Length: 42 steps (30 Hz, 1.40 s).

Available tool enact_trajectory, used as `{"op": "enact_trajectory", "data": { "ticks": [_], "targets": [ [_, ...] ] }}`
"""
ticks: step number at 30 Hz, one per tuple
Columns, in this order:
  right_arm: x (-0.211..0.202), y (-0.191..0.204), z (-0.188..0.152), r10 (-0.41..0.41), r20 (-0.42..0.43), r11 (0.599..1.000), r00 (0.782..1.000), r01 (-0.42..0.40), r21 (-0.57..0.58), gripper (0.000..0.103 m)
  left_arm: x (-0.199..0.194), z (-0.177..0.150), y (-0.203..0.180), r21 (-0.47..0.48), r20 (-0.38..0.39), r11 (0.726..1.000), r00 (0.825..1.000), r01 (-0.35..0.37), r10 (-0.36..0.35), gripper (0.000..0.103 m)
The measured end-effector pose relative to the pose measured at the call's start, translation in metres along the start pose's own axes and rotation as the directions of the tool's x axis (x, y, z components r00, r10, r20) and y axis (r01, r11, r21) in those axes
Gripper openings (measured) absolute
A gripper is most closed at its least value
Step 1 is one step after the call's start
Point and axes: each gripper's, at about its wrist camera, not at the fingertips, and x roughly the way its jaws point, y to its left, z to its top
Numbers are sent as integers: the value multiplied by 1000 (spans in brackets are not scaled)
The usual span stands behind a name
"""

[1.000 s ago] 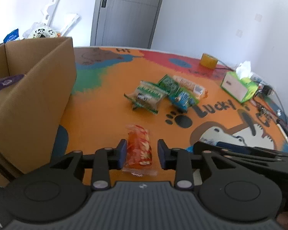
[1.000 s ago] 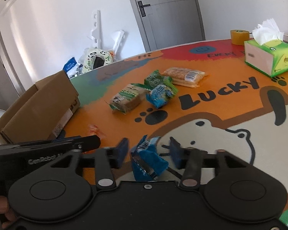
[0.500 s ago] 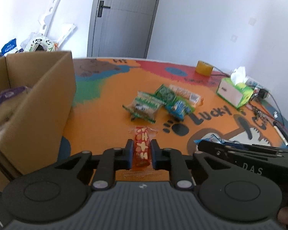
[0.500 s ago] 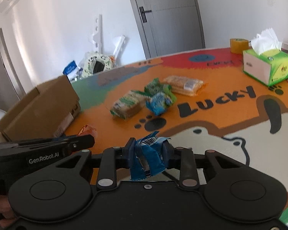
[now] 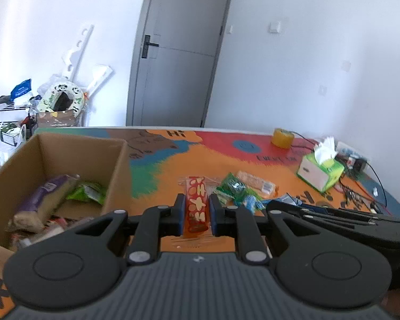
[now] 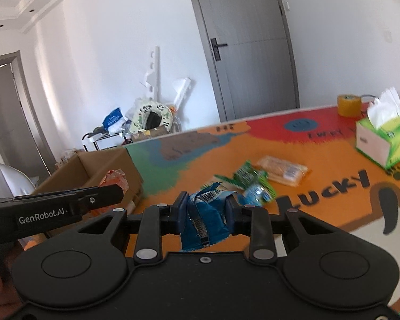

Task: Organize snacks
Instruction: 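Carry both snacks over the cardboard box and open both grippers to drop them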

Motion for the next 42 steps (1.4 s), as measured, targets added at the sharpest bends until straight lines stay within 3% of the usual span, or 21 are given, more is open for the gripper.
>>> {"op": "enact_trajectory", "data": {
  "ticks": [17, 31, 42],
  "targets": [
    [16, 46, 20, 75, 21, 996, 997, -74, -44, 30, -26, 23, 54, -60, 58, 996, 996, -68, 72, 17],
    [49, 88, 29, 160, -9, 984, 987, -160, -80, 30, -25, 27, 110, -142, 42, 978, 986, -153, 161, 17],
    [74, 118, 36, 187, -31, 977, 982, -189, -97, 30, -3, 29, 133, -180, 2, 974, 990, -136, 138, 17]
  ]
}}
